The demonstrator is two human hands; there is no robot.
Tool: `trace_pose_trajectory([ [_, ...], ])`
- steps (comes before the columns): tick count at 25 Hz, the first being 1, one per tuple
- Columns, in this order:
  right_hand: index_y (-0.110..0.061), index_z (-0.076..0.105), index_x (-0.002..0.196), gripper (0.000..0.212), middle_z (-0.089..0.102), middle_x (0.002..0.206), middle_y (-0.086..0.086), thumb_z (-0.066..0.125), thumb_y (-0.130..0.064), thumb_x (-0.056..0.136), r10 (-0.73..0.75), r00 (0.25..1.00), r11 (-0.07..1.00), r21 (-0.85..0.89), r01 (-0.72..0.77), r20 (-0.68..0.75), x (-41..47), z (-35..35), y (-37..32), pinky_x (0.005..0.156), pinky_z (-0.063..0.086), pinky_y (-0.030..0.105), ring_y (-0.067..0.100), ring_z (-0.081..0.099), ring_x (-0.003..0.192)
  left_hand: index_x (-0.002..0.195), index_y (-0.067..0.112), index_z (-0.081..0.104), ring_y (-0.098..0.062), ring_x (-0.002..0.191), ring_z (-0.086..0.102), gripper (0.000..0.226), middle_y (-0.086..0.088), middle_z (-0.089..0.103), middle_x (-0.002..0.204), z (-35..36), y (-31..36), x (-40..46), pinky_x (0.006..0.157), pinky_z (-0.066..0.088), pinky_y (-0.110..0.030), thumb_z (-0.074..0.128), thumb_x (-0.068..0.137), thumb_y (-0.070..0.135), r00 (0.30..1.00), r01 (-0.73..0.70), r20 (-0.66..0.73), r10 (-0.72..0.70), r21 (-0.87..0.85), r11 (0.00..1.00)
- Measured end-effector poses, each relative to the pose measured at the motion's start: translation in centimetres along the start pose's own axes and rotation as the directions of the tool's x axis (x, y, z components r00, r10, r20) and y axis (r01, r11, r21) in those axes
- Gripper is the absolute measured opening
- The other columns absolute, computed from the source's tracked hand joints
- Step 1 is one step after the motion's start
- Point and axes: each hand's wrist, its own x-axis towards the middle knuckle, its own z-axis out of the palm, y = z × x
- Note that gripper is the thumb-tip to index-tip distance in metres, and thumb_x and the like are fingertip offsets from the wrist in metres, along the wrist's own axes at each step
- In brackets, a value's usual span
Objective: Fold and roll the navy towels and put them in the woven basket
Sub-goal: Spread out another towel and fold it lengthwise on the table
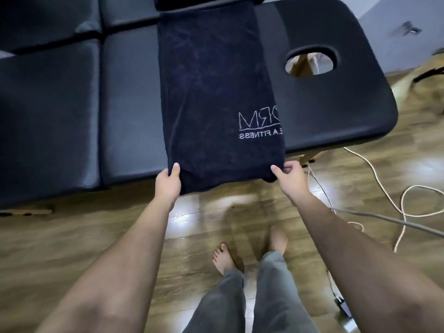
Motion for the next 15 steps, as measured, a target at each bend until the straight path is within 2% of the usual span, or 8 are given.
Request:
trace_pose_trajectory([
  [2,-0.008,0.061,0.118,0.032,0.066,0.113,0.004,0.071,-0.025,0.093,0.035,0.999,0.999,0.030,-0.036,0.033,0.2,0.0,0.6,0.097,0.047,0.033,0.018,0.061,0.105,0.110,0.011,0.065,-0.022,0.102,0.062,0.039,0.000,0.067,0.113,0.0,-0.4,-0.2,0.084,0.043,-0.030,0.043,0.106,0.044,0.999,0.028,0.019,-0.028,0.007,1.000],
  [4,-0.012,0.066,0.100,0.012,0.067,0.102,0.004,0.068,-0.022,0.095,0.050,0.998,0.998,0.032,-0.051,0.032,0.4,-0.1,0.7,0.086,0.046,0.031,0.020,0.061,0.094,0.112,0.012,0.063,-0.021,0.095,0.058,0.041,0.000,0.064,0.108,0.1,-1.2,-0.3,0.083,0.039,-0.030,0.040,0.107,0.046,0.996,0.063,0.059,-0.065,0.032,0.997],
  [6,-0.016,0.059,0.082,0.018,0.063,0.089,0.002,0.064,-0.025,0.096,0.065,0.997,0.998,0.021,-0.066,0.030,0.4,0.0,1.0,0.078,0.041,0.031,0.020,0.054,0.083,0.108,0.014,0.061,-0.017,0.079,0.052,0.038,0.003,0.060,0.094,-0.1,-2.1,-0.7,0.079,0.037,-0.030,0.039,0.108,0.044,0.993,0.091,0.074,-0.093,0.029,0.995],
  [8,-0.018,0.051,0.079,0.024,0.058,0.086,0.001,0.059,-0.028,0.099,0.074,0.997,0.997,0.018,-0.075,0.034,0.0,0.2,0.9,0.077,0.039,0.032,0.020,0.051,0.082,0.101,0.015,0.061,-0.013,0.070,0.048,0.035,0.005,0.059,0.087,-0.5,-2.8,-1.0,0.069,0.038,-0.029,0.039,0.108,0.041,0.992,0.097,0.076,-0.097,-0.005,0.995],
  [9,-0.018,0.049,0.080,0.025,0.057,0.086,0.000,0.056,-0.030,0.101,0.077,0.996,0.997,0.015,-0.078,0.040,-0.3,0.2,0.8,0.078,0.039,0.032,0.020,0.051,0.083,0.096,0.017,0.062,-0.014,0.071,0.050,0.034,0.005,0.060,0.087,-0.8,-2.9,-1.1,0.067,0.040,-0.029,0.040,0.108,0.040,0.993,0.089,0.077,-0.087,-0.026,0.996],
  [11,-0.017,0.048,0.085,0.024,0.055,0.086,-0.001,0.053,-0.033,0.102,0.062,0.997,0.998,0.005,-0.063,0.051,-0.8,0.3,0.7,0.080,0.040,0.034,0.021,0.051,0.085,0.094,0.019,0.063,-0.021,0.085,0.061,0.032,0.004,0.068,0.095,-1.2,-2.8,-1.3,0.078,0.050,-0.034,0.042,0.107,0.039,0.993,0.077,0.098,-0.070,-0.069,0.995],
  [13,-0.014,0.051,0.096,0.020,0.060,0.095,0.001,0.055,-0.034,0.100,0.037,0.998,0.999,0.017,-0.038,0.059,-1.3,0.1,0.8,0.088,0.047,0.040,0.023,0.058,0.093,0.105,0.019,0.064,-0.026,0.103,0.067,0.027,0.000,0.071,0.112,-1.4,-2.4,-1.7,0.091,0.053,-0.041,0.044,0.107,0.037,0.988,0.091,0.131,-0.076,-0.112,0.990],
  [15,-0.016,0.052,0.109,0.022,0.067,0.105,0.004,0.061,-0.031,0.096,0.017,0.997,0.996,0.082,-0.023,0.070,-1.6,-0.2,0.9,0.097,0.051,0.047,0.023,0.065,0.102,0.115,0.014,0.061,-0.029,0.108,0.068,0.024,-0.005,0.071,0.118,-1.5,-2.1,-1.8,0.090,0.055,-0.044,0.047,0.107,0.032,0.986,0.101,0.144,-0.078,-0.160,0.982],
])
